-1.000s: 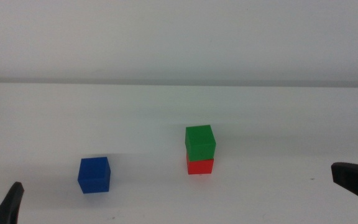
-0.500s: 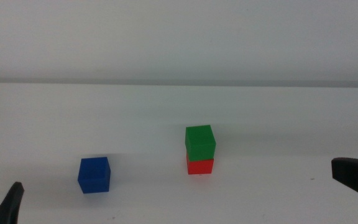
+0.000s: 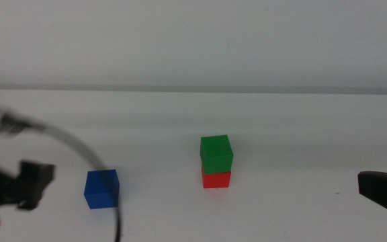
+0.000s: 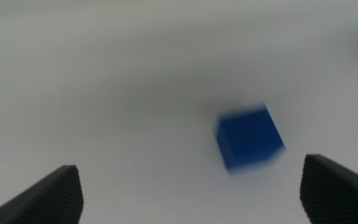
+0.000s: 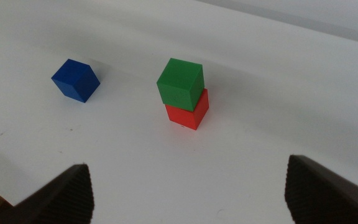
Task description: Stack red cubes first, then green, then blue cubes in a specific spot.
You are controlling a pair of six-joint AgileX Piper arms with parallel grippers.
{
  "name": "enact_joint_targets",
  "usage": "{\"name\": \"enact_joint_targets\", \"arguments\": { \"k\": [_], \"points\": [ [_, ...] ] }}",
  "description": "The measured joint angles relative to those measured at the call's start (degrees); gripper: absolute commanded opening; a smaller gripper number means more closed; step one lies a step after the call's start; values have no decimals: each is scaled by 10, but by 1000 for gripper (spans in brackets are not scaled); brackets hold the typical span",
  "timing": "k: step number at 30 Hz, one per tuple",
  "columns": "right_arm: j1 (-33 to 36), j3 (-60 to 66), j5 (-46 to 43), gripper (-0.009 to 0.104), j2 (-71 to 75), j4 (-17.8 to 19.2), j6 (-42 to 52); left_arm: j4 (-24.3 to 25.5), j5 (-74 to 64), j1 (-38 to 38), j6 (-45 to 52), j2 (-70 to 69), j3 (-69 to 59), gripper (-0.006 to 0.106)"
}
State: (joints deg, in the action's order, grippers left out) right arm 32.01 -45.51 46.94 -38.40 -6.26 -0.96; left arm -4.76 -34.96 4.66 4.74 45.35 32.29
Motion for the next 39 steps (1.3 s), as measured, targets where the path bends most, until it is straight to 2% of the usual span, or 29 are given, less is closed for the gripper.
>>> {"name": "enact_joint_targets", "arguments": {
  "k": [5,8,16,24,39],
  "points": [
    [0,0,0,82,0,0,0,-55,-132,11,35,203,134,94],
    [0,0,0,82,0,0,0,-52,-153,44,32,290,200,94],
    [0,0,0,82,0,0,0,-9,-215,105,-97,454,331,94],
    [0,0,0,82,0,0,0,24,-201,105,-153,510,319,94],
    [0,0,0,82,0,0,0,28,-147,105,-184,576,304,93]
  ]
}}
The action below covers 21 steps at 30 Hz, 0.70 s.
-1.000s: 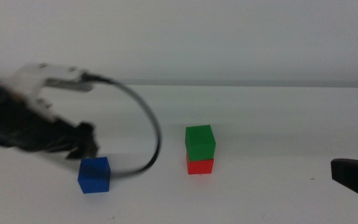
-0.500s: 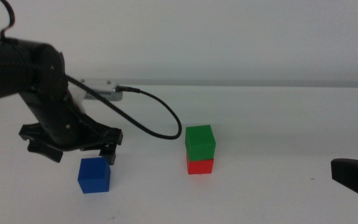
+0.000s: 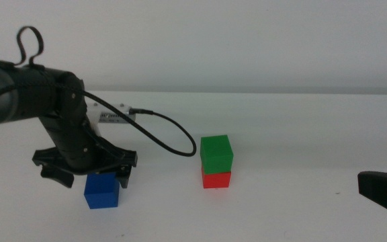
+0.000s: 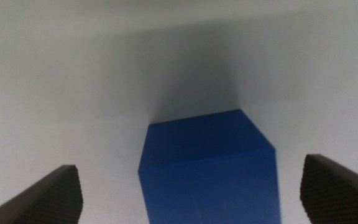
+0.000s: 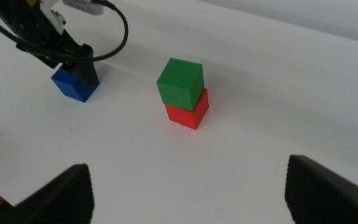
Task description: Stack red cubes first, then green, then blue cubes in a specific spot.
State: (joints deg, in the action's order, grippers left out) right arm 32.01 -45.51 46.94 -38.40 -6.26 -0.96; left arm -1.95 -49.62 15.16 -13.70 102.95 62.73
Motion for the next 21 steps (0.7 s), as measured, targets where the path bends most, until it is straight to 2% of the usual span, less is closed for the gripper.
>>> {"name": "enact_joint_targets", "arguments": {
  "k": [3,5,8,11,13,15,19,21],
  "points": [
    [0,0,0,82,0,0,0,-2,1,0,-3,12,-4,87],
    [0,0,0,82,0,0,0,-4,2,0,-7,16,-9,78],
    [0,0,0,82,0,0,0,-5,2,0,-18,17,-15,51],
    [0,0,0,82,0,0,0,-8,2,0,-30,15,-15,18],
    [0,0,0,82,0,0,0,-13,-3,8,-39,0,-14,-1],
    [0,0,0,82,0,0,0,1,-28,31,-71,-22,11,-2],
    [0,0,0,82,0,0,0,88,-136,115,-168,-47,132,-2],
    [0,0,0,82,0,0,0,104,-175,153,-190,-35,201,-2]
  ]
}}
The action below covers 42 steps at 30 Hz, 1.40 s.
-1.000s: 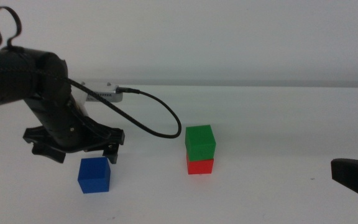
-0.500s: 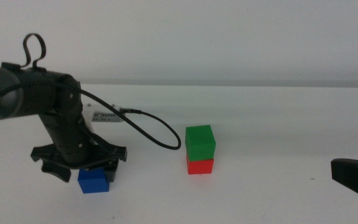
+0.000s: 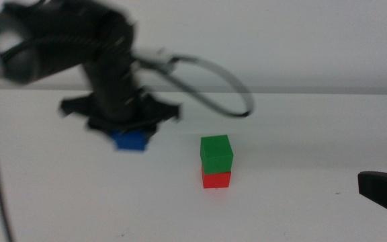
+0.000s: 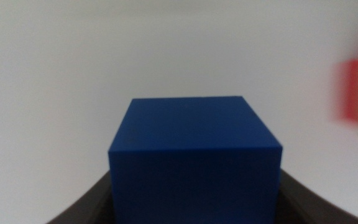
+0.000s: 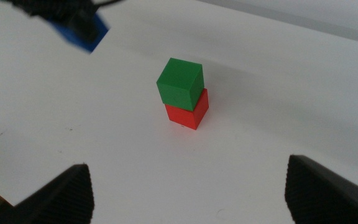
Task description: Stack red cubes first, then green, then blue cubes in a specific spot.
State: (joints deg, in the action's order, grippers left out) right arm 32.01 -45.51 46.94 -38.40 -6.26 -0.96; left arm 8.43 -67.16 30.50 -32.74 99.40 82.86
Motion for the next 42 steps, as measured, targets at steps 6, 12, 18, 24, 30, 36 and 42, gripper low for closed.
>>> {"name": "enact_joint_targets", "arguments": {
  "k": [6,12,18,24,30,36,42],
  "points": [
    [0,0,0,82,0,0,0,-34,-17,93,-36,77,145,-1],
    [0,0,0,82,0,0,0,-55,-22,123,-56,112,191,-1],
    [0,0,0,82,0,0,0,-57,-26,129,-93,118,197,-1],
    [0,0,0,82,0,0,0,-57,-28,133,-120,147,207,-1],
    [0,0,0,82,0,0,0,-47,-28,133,-138,166,225,-1],
    [0,0,0,82,0,0,0,-40,-28,133,-150,173,228,-1],
    [0,0,0,82,0,0,0,-36,-28,133,-154,185,229,-1]
  ]
}}
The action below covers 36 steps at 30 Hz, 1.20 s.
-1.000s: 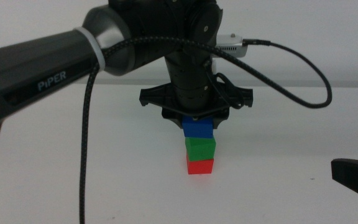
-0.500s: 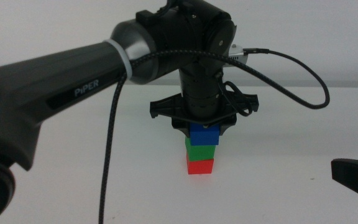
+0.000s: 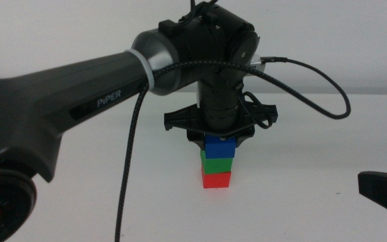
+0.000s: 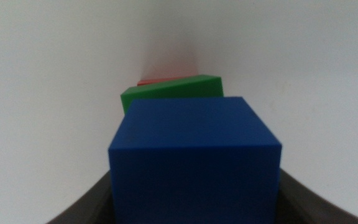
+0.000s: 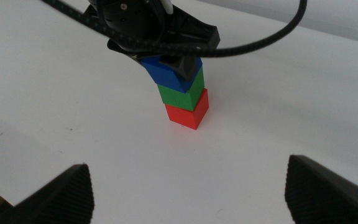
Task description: Stack red cubes first, then green, then blue cubes in a specific spot.
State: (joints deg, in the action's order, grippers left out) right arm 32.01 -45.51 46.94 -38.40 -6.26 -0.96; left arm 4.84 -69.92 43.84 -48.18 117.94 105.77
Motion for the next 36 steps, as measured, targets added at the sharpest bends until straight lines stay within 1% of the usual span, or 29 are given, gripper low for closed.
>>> {"name": "enact_joint_targets", "arguments": {
  "k": [5,6,7,8,10,11,13,14,15,17,21,25,28,33,36],
  "points": [
    [0,0,0,82,0,0,0,1,-3,0,0,5,5,0],
    [0,0,0,82,0,0,0,1,-5,0,0,6,5,0],
    [0,0,0,82,0,0,0,1,-5,0,0,7,6,4],
    [0,0,0,82,0,0,0,2,-4,0,2,9,6,10],
    [0,0,0,82,0,0,0,3,-4,0,3,10,7,18],
    [0,0,0,82,0,0,0,4,-3,0,3,10,7,29],
    [0,0,0,82,0,0,0,6,-3,0,4,10,7,43],
    [0,0,0,82,0,0,0,7,-3,0,4,10,7,57],
    [0,0,0,82,0,0,0,9,-3,0,4,10,7,64],
    [0,0,0,82,0,0,0,10,-3,0,5,16,6,76],
    [0,0,0,82,0,0,0,33,-3,0,25,17,4,94],
    [0,0,0,82,0,0,0,65,-3,0,63,-30,4,94],
    [0,0,0,82,0,0,0,91,-1,0,131,-99,1,94],
    [0,0,0,82,0,0,0,119,2,0,340,-252,-43,94],
    [0,0,0,82,0,0,0,127,4,0,390,-344,-105,94]
  ]
}}
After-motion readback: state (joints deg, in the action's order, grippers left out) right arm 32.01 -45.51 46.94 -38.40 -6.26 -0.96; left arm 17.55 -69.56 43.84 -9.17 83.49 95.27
